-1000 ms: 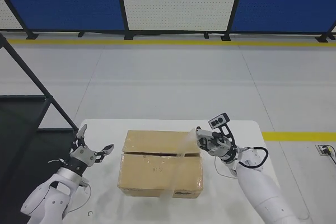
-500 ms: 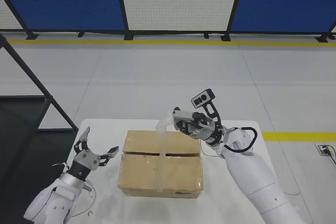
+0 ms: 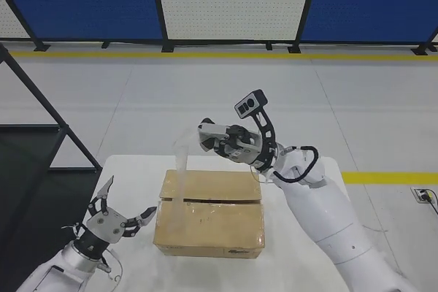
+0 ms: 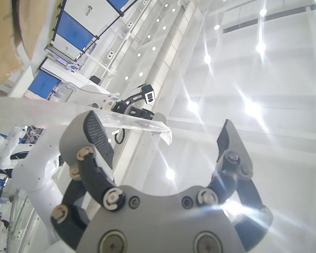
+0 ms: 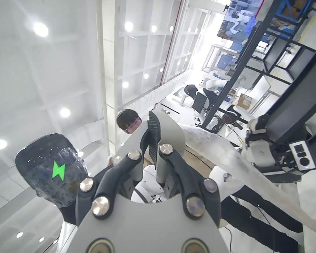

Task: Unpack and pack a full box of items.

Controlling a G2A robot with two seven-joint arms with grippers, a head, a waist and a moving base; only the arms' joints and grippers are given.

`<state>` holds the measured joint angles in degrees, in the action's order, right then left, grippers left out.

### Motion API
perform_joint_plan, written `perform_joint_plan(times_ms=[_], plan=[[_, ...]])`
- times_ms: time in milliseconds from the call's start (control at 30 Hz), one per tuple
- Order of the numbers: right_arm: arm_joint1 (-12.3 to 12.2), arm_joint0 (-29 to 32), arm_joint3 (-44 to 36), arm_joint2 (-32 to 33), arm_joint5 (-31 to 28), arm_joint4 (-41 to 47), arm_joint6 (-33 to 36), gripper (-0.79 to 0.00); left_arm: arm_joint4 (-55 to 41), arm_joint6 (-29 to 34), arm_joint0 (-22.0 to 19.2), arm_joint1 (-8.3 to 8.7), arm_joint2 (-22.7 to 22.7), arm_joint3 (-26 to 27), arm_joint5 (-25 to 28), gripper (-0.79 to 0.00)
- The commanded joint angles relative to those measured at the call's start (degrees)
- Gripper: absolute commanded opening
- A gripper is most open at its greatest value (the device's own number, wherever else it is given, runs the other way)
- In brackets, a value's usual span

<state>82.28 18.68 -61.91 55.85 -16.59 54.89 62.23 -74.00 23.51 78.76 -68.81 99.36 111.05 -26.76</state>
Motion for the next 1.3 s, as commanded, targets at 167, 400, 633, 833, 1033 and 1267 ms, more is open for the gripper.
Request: perform_joint_plan(times_ms=[167,400,633,833,1033,1267], plan=[[0.0,0.0,0.0,0.0,0.0,0.4,0.2,-0.785,0.0,0.0,0.0,-0.01,0.0,0.0,0.1,0.0],[0.0,2.7,-3.7,0.9,-1.8,-2.0,-4.7,-0.785,1.6,-1.4,0.0,-0.01,-1.4,0.3,0.5,0.0],[0.3,3.9,-4.6,2.4,-3.6,-0.7,-2.6,-0.785,1.3,-3.1,0.3,-0.07,-3.3,-0.6,0.7,0.0],[0.8,3.5,-3.3,2.4,-4.1,0.1,-1.1,-0.785,2.0,-4.4,-1.2,-0.11,-6.2,-1.5,-0.2,0.0],[1.2,3.6,-3.0,2.8,-5.5,0.3,-0.4,-0.785,1.9,-5.3,-2.4,-0.19,-8.4,-2.3,-0.4,0.0],[1.5,4.3,-3.3,3.9,-7.3,0.1,-0.2,-0.785,1.4,-5.9,-2.7,-0.24,-10.5,-2.3,-1.5,0.0]])
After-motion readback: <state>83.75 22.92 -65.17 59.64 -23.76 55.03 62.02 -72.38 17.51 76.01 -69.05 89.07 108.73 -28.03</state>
